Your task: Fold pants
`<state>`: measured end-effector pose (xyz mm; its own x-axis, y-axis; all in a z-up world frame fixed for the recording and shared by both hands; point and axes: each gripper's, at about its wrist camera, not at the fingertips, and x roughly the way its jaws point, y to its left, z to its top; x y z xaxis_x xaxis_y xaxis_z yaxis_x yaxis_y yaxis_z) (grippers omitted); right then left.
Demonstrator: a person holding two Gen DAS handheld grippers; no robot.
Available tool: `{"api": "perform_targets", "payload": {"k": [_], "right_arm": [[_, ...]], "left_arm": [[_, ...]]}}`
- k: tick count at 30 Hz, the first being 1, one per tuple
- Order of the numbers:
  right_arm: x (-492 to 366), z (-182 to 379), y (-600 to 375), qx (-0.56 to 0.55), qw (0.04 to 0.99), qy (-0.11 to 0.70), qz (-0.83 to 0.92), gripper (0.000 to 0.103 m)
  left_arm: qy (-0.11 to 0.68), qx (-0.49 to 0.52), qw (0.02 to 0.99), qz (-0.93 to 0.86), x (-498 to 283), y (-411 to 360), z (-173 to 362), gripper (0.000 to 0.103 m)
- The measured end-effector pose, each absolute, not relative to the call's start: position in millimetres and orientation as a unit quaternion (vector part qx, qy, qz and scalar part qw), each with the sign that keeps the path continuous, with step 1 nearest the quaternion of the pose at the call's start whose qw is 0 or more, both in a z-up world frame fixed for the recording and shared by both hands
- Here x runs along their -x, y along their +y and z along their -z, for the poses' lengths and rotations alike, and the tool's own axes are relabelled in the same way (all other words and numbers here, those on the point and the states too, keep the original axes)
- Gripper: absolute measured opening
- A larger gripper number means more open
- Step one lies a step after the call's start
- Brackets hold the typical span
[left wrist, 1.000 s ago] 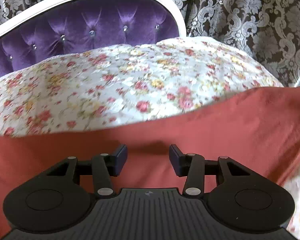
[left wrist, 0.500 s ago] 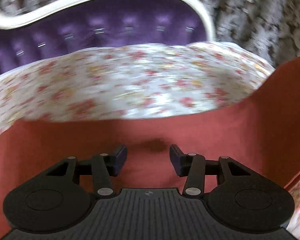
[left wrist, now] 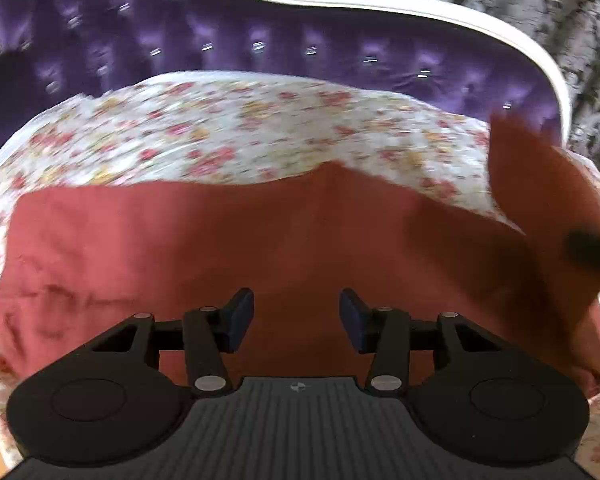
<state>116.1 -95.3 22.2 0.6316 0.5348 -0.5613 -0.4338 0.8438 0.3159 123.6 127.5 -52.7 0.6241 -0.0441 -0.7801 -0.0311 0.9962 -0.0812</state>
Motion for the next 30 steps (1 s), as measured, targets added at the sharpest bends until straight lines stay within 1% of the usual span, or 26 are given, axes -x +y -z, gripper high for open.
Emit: {"api": "perform_targets", "payload": {"k": [6, 10, 13, 15, 19, 22, 23, 26, 30], "right_arm": [[-115, 39, -43, -0.060, 0.874, 0.394, -0.277, 0.017], [-108, 54, -28, -0.041, 0.877, 0.392, -0.276, 0.017], [-98, 53, -21, -0.030, 0.881, 0.377, -0.284, 0.018], [-93, 53, -12, 0.000, 0.887, 0.364, -0.286, 0.021], [-86, 69, 6, 0.033, 0.854, 0.395, -0.337, 0.035], [-69, 62, 1, 0.047, 0.863, 0.371, -0.338, 0.036], [-65, 58, -7, 0.035, 0.864, 0.370, -0.339, 0.034], [-61, 47, -38, -0.003, 0.873, 0.370, -0.319, 0.034], [-57, 34, -86, -0.025, 0.894, 0.365, -0.258, 0.034]], "left_arm": [[0.436, 0.053, 0.898, -0.014, -115, 152, 53, 0.046], [0.424, 0.053, 0.904, -0.012, -114, 152, 43, 0.046], [0.416, 0.054, 0.908, -0.012, -115, 151, 38, 0.046], [0.411, 0.055, 0.910, -0.013, -118, 150, 34, 0.046], [0.403, 0.047, 0.914, -0.008, -124, 142, 26, 0.046], [0.396, 0.040, 0.917, 0.004, -125, 131, 19, 0.046], [0.396, 0.040, 0.917, 0.011, -126, 126, 19, 0.046], [0.398, 0.036, 0.916, 0.041, -129, 106, 20, 0.046], [0.422, 0.030, 0.903, 0.073, -137, 81, 36, 0.046]]}}
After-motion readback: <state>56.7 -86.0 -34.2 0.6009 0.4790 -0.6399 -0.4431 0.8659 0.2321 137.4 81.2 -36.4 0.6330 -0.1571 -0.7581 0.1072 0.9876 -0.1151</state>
